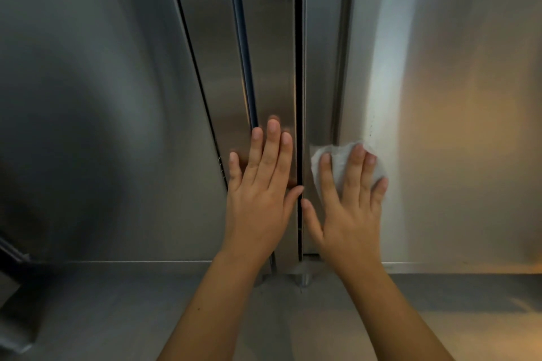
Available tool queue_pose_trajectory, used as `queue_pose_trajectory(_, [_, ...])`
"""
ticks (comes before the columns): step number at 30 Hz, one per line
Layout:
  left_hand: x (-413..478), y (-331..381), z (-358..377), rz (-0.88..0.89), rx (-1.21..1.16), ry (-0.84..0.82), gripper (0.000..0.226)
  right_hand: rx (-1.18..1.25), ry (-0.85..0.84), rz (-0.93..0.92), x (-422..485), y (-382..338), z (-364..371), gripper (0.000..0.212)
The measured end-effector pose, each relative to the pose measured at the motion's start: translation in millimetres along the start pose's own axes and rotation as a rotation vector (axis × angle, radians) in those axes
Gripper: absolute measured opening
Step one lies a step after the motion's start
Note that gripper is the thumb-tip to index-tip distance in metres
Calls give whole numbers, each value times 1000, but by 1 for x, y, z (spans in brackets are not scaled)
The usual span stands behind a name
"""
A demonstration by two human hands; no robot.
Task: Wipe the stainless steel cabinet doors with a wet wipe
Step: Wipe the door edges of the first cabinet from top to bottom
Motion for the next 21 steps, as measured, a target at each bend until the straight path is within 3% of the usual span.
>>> queue_pose_trajectory(9, [-1,2,4,-46,-21,-86,93,-18,-238,59,-78,13,61,74])
queue_pose_trajectory(13, [-8,2,8,-46,-22,-123,96,22,-191,70,-63,6,51,74])
queue_pose_trajectory(18, [-7,3,8,-52,-34,-126,98,36,-15,47,-11,-2,15,72])
queue_pose_trajectory(21, [-7,3,10,-69,-43,-148,99,-21,-39,29,-17,1,22,82])
Point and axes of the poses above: each hand's wrist, its own x-axis towards the middle knuckle, its own z-axis out of the palm, y = z × x, the point moved 8 cm from there along x, towards the middle knuckle, and after that the axes turned 9 degrees about -y, right-handed, at the moved point
